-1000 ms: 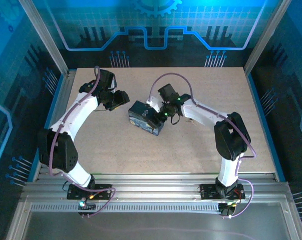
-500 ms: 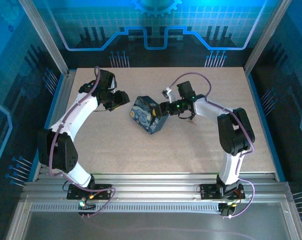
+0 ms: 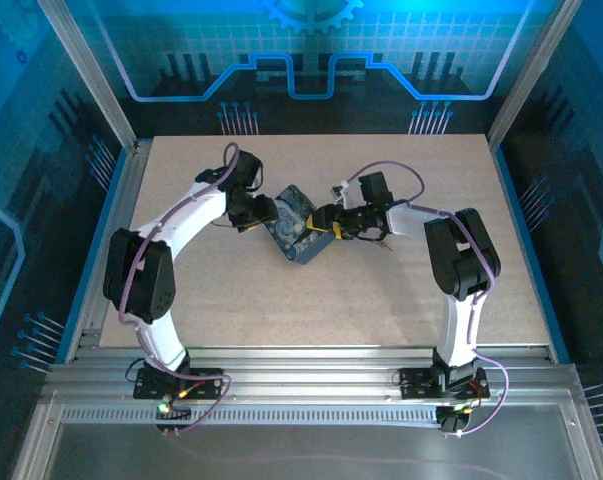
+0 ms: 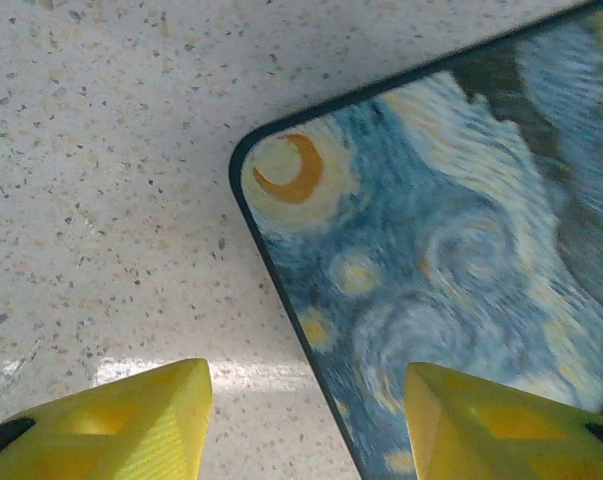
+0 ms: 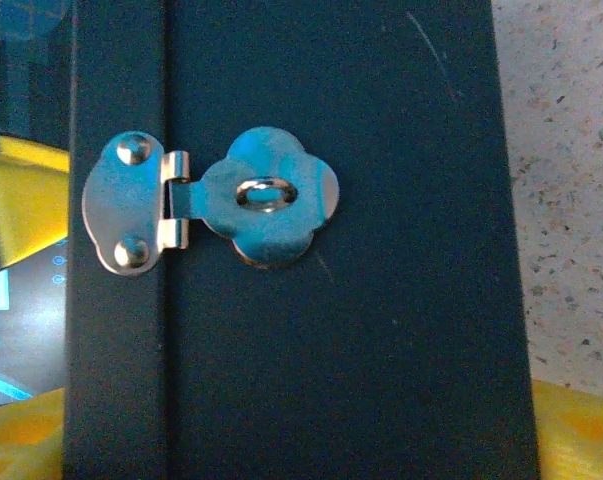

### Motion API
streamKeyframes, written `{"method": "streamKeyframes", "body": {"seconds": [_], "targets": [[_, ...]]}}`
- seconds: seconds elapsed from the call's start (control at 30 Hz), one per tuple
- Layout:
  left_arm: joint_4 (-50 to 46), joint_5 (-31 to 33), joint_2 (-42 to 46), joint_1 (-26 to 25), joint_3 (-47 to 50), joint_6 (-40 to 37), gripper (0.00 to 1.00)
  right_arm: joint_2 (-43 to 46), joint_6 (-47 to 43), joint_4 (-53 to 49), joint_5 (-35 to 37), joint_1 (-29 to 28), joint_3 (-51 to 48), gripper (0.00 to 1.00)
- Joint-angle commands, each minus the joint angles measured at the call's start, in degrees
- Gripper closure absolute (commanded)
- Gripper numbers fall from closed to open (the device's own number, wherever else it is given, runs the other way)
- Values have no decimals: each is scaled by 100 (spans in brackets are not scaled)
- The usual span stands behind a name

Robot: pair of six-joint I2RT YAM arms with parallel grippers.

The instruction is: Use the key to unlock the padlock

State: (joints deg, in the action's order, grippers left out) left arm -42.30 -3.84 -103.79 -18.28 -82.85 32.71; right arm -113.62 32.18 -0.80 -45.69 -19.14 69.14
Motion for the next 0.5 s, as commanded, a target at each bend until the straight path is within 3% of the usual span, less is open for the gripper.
{"method": "streamKeyframes", "body": {"seconds": [0.0,0.23,0.47], "targets": [[195,190,-186,-87,-184,243,46,-64,-21,-160,98,85,-18,19],[477,168,-495,-96,-20,352,46,13,-269,-433,123,94,58,17],[594,201,-572,-86,255,359,46,84,-441,-597,12,120,229,8]]}}
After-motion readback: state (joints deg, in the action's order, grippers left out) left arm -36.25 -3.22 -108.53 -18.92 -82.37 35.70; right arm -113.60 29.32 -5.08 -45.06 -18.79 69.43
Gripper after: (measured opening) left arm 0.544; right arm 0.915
